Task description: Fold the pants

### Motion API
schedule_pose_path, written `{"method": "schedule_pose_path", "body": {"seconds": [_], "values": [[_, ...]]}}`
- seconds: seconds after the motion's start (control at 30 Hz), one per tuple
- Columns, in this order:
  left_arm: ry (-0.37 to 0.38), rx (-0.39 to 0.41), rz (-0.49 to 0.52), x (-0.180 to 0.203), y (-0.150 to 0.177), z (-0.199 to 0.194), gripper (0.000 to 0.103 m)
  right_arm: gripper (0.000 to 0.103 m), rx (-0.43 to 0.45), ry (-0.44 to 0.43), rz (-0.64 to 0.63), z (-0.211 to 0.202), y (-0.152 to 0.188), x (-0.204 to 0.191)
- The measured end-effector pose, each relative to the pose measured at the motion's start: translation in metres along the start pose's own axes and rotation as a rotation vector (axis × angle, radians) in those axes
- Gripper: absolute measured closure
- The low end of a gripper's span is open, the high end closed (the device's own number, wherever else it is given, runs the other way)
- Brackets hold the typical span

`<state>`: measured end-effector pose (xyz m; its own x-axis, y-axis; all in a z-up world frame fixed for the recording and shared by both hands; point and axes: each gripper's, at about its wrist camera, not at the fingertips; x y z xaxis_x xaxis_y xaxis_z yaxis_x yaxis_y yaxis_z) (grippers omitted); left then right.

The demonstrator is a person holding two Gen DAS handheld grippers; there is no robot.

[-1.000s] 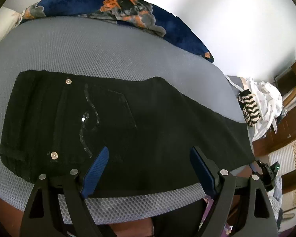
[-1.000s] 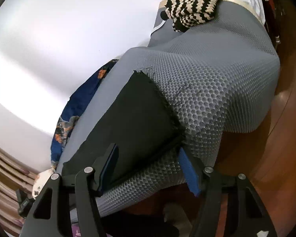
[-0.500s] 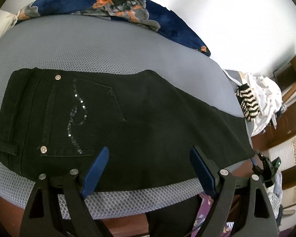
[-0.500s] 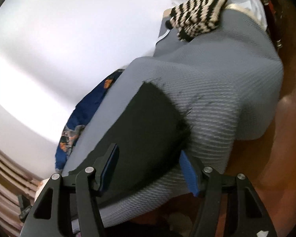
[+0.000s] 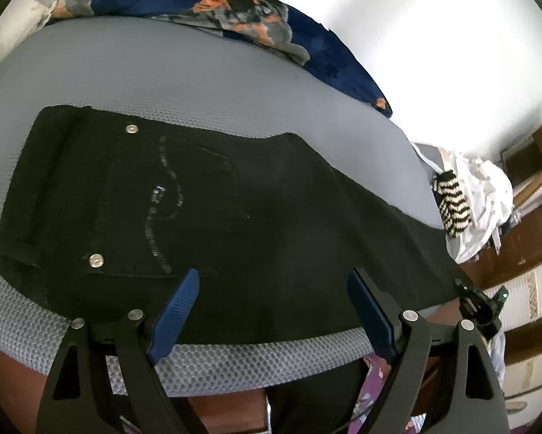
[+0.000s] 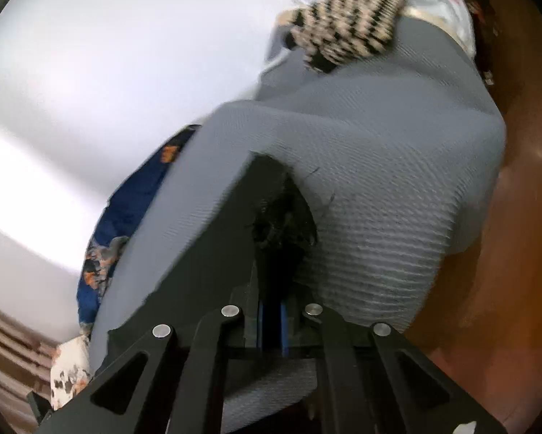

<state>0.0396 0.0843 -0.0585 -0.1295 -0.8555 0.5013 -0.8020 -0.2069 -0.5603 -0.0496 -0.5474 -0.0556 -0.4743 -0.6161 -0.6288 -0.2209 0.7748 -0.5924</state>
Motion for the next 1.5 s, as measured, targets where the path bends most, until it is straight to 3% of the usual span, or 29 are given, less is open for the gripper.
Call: {"method": "schedule_pose_path", "body": {"seconds": [0.17, 0.3, 0.47, 0.63, 0.87, 1.0, 1.17, 1.27, 1.4, 1.5], "values": [[0.014, 0.03, -0.001, -0.003, -0.002, -0.009, 0.019, 0.096, -0.005, -0.124, -0.106, -0.003, -0.003, -0.078], [0.035, 0.031, -0.006, -0.008, 0.0, -0.012, 0.019, 0.096, -0.053, -0.243, -0.185, 0.004, 0.019, -0.151], [0.046, 0.036, -0.017, -0.021, 0.003, -0.018, 0.019, 0.096, -0.149, -0.398, -0.238, 0.016, 0.07, -0.237], [0.04, 0.059, -0.049, -0.042, 0.002, -0.028, 0.019, 0.096, -0.31, -0.51, -0.318, 0.038, 0.157, -0.31], [0.032, 0.062, -0.137, -0.069, -0.007, -0.037, 0.019, 0.096, -0.537, -0.45, -0.42, 0.074, 0.283, -0.321], [0.036, 0.037, -0.154, -0.074, -0.004, -0.034, 0.019, 0.096, -0.54, -0.424, -0.465, 0.076, 0.295, -0.315], [0.043, 0.026, -0.134, -0.069, -0.002, -0.032, 0.019, 0.096, -0.482, -0.449, -0.49, 0.066, 0.281, -0.326], [0.038, 0.03, -0.125, -0.068, -0.002, -0.033, 0.019, 0.096, -0.448, -0.463, -0.559, 0.058, 0.28, -0.33], [0.033, 0.019, -0.141, -0.072, -0.003, -0.03, 0.019, 0.096, -0.492, -0.414, -0.703, 0.064, 0.312, -0.321], [0.028, 0.02, -0.151, -0.077, -0.003, -0.031, 0.019, 0.096, -0.449, -0.413, -0.854, 0.056, 0.325, -0.326]]}}
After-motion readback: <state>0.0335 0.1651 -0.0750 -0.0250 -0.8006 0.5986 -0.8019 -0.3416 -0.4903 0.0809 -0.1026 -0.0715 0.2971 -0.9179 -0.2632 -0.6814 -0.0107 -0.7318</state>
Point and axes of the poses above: each gripper's, at about its wrist camera, not at the fingertips, and z roughly the way its jaws point, x to its right, y to its underside, and after that the axes turned 14 degrees about x, right-handed
